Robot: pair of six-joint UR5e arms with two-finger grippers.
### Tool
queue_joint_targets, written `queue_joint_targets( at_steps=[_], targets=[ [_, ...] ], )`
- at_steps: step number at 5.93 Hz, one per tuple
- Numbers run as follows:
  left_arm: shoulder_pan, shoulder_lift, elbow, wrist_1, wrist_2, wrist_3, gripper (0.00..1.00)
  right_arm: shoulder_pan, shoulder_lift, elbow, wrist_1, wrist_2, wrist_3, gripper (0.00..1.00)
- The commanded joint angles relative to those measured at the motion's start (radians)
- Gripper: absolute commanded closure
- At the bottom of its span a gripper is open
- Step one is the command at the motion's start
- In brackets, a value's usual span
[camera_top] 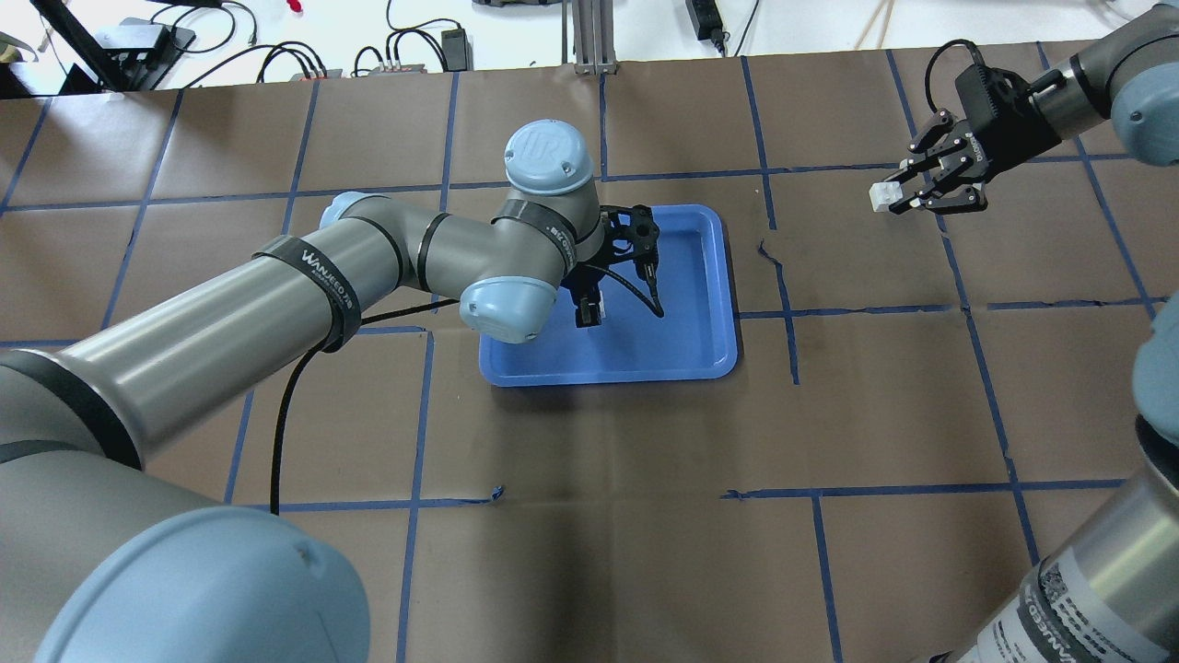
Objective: Assemble white blocks and place on blue tray
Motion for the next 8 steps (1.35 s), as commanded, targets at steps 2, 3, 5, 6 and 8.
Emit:
queue_joint_targets(
  at_steps=[2, 3, 5, 6, 8],
  targets=[
    [-0.002, -0.02, -0.002, 0.016, -0.003, -0.003, 0.56, 0.069, -0.033, 0.086, -0.007, 0.004, 0.023, 0.65],
    [-0.005, -0.015, -0.002, 0.016, -0.004, 0.003, 0.01, 0.081, -0.052, 0.115, -0.015, 0.006, 0.056, 0.65],
    [-0.005, 0.035, 0.021, -0.004, 0.0, 0.013, 0.01, 0.13, -0.071, 0.214, -0.183, 0.022, 0.147, 0.65],
    [-0.001, 0.113, 0.041, -0.113, 0.0, 0.013, 0.01, 0.17, -0.077, 0.233, -0.225, 0.05, 0.219, 0.65],
    [0.027, 0.287, 0.137, -0.502, 0.0, 0.013, 0.01, 0.298, -0.074, 0.27, -0.419, 0.073, 0.405, 0.65]
  ],
)
